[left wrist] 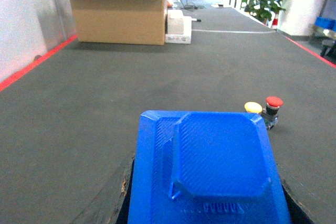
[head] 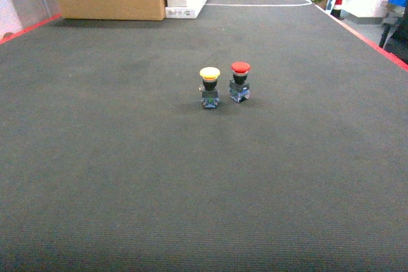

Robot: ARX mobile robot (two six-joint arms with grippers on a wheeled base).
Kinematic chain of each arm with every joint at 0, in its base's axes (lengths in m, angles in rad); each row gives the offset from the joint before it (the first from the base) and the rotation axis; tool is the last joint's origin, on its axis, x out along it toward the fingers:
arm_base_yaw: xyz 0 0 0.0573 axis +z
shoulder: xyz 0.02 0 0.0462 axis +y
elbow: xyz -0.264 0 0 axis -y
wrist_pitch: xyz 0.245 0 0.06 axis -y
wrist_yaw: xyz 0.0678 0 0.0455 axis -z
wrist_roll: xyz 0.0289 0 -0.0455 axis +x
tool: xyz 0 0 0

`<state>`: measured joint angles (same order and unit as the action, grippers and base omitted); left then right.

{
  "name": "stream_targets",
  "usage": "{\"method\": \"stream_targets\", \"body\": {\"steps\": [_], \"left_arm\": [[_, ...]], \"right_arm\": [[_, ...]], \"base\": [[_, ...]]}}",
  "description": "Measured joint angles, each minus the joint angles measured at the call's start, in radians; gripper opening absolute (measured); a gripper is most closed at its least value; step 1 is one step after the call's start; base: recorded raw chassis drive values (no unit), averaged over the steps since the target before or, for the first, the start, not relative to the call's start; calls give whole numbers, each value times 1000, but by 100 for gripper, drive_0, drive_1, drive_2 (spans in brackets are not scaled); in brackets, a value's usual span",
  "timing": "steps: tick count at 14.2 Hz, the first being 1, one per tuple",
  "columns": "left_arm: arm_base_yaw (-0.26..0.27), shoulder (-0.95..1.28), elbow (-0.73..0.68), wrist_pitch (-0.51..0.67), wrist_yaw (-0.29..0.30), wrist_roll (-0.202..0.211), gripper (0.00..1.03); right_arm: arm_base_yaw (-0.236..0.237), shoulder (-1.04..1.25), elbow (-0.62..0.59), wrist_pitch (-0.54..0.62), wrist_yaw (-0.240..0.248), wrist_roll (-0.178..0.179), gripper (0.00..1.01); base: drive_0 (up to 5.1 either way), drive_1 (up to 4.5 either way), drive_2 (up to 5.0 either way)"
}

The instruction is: Pick blue part to blue bin on bottom shelf

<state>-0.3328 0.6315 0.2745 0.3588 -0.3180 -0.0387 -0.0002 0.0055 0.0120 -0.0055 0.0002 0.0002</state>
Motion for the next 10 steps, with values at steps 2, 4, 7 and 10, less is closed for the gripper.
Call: {"method": "stream_targets", "body": {"steps": [2,4,7,10], "left_arm": [[-77,-249,-5,-193,-112,-9,45],[-108,-353,-16,-249,-147,-10,45],[-77,-334,-34,-264,-139,-33,45],[-78,-337,-34,-262,-138,-37,45]], "right_arm": [[0,0,0,0,0,0,98],[0,0,0,0,0,0,98],[0,0,0,0,0,0,98],[0,0,0,0,0,0,98]], "base": [[0,0,0],[0,0,0],[0,0,0],[0,0,0]]}}
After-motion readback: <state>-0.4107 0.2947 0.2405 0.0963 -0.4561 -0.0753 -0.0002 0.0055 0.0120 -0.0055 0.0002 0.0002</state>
